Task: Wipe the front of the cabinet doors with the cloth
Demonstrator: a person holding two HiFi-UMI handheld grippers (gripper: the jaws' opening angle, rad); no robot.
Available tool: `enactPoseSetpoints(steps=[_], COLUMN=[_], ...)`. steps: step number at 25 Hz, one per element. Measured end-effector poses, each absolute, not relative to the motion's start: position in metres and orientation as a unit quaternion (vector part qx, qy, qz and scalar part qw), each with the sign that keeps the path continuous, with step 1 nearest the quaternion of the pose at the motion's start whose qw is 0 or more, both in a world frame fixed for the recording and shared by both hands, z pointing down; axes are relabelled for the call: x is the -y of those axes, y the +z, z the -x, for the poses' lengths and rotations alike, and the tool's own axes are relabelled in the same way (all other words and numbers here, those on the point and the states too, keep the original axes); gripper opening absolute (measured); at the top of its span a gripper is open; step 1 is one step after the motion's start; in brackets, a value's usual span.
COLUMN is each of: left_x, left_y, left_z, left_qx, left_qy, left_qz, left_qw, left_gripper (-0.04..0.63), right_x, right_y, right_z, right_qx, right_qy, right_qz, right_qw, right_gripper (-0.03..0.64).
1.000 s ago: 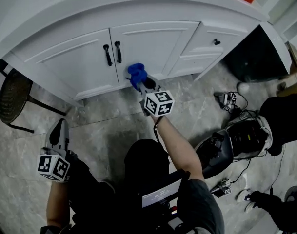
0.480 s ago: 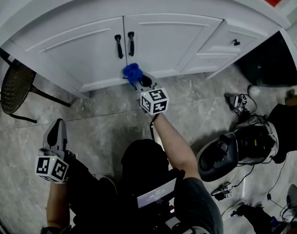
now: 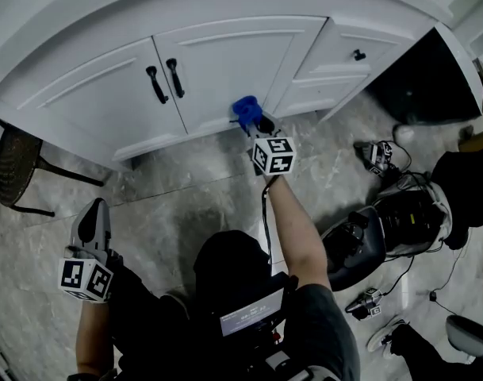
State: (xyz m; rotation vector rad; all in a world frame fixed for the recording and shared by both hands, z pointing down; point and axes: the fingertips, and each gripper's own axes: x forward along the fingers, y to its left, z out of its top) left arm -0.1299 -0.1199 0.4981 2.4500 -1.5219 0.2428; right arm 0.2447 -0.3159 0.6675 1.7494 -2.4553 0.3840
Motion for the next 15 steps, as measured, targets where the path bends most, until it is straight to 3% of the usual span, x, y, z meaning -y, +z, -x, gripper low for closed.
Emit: enactPoseSetpoints(steps=[7, 15], left_x=[0.117, 0.119], left_y=[0.509, 0.500], left_z=[0.130, 0.110], left_qx=[0.517, 0.498], left_qy=[0.104, 0.085], left_qz=[-0.840, -0.855], left_qw=[0.129, 0.117], left_gripper=[0.003, 0.003], right_x=[0.311, 0.293], right_y=[0.668, 0.638], right_z=[-0.343, -0.348], right_qx=[0.749, 0.752], right_qy=[0.131, 0.126], right_qz=[-0.649, -0.646], right_qw=[0.029, 0.033], right_gripper=[0.052, 0.052])
